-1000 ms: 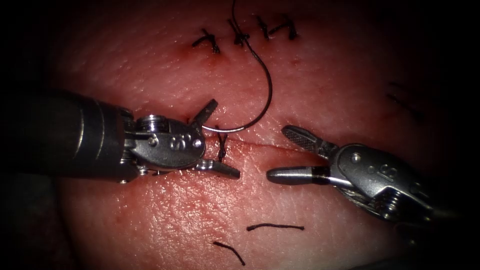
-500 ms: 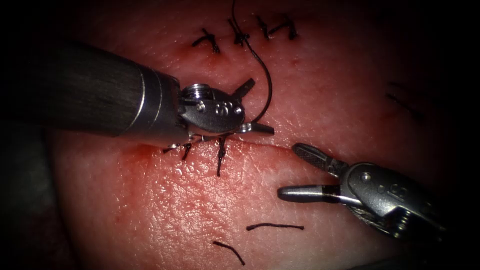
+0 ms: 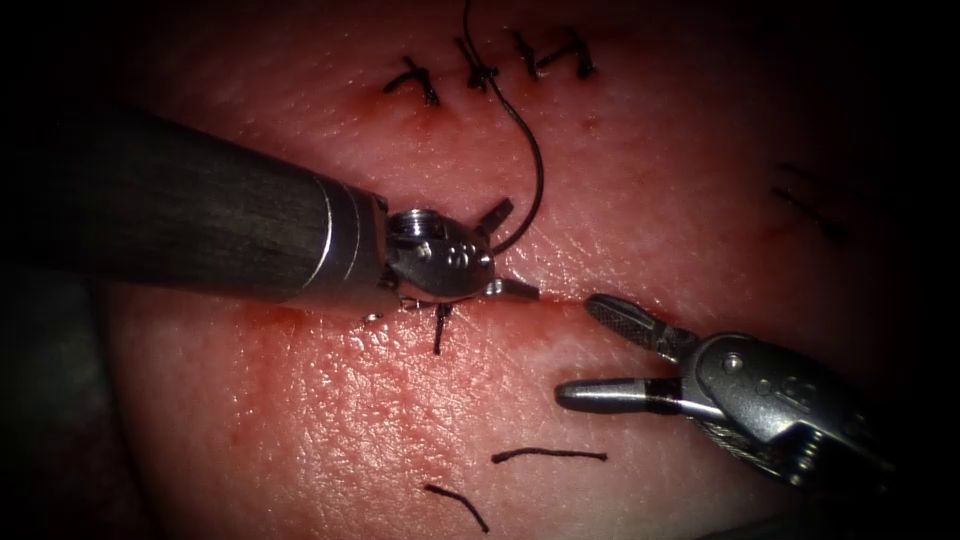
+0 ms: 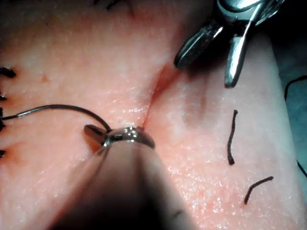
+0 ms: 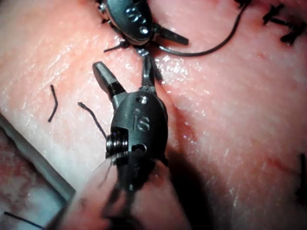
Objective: Wound Closure
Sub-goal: Pick up the needle with the left jaws
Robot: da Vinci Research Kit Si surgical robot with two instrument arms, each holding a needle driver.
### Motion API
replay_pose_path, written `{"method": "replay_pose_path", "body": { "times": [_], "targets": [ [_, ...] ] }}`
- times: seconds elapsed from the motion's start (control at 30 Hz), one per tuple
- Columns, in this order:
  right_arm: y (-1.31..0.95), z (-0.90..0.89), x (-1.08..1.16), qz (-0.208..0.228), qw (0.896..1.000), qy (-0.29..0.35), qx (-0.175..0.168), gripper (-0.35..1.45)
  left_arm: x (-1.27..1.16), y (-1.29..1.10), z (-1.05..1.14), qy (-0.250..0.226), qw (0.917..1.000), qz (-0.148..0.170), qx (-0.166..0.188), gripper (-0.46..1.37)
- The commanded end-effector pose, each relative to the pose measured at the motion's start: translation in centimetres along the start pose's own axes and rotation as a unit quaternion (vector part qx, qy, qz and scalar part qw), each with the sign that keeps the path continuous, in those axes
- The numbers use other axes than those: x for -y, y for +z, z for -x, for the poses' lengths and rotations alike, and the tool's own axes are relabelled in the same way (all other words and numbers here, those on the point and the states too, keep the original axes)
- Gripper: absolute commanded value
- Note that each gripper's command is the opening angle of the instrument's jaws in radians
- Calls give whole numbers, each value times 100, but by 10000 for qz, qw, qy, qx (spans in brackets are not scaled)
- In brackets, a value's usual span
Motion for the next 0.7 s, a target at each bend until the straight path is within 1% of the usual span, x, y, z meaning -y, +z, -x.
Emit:
{"method": "replay_pose_path", "body": {
  "times": [0.03,0.2,0.33,0.43,0.5,0.53,0.57,0.7],
  "targets": [
    [1,0,0,1,10000,-1,-1,89,-1,1,1,10,10000,5,23,50],
    [2,0,1,10,10000,2,-2,89,1,2,6,-34,10000,48,-22,45],
    [1,-1,3,9,10000,4,-4,89,8,-1,10,-89,9999,87,-45,36],
    [2,-1,3,11,10000,4,-4,89,10,-2,12,-152,9998,117,-50,13],
    [2,-1,3,15,10000,4,-4,89,12,-2,13,-232,9996,139,-31,-11],
    [2,-1,3,15,10000,4,-4,89,12,-2,13,-260,9996,148,-20,-18],
    [2,-1,3,17,10000,5,-4,89,13,-1,13,-282,9994,196,18,-35],
    [2,-1,4,21,10000,6,-5,89,15,-2,13,-271,9990,357,2,-35]
  ]
}}
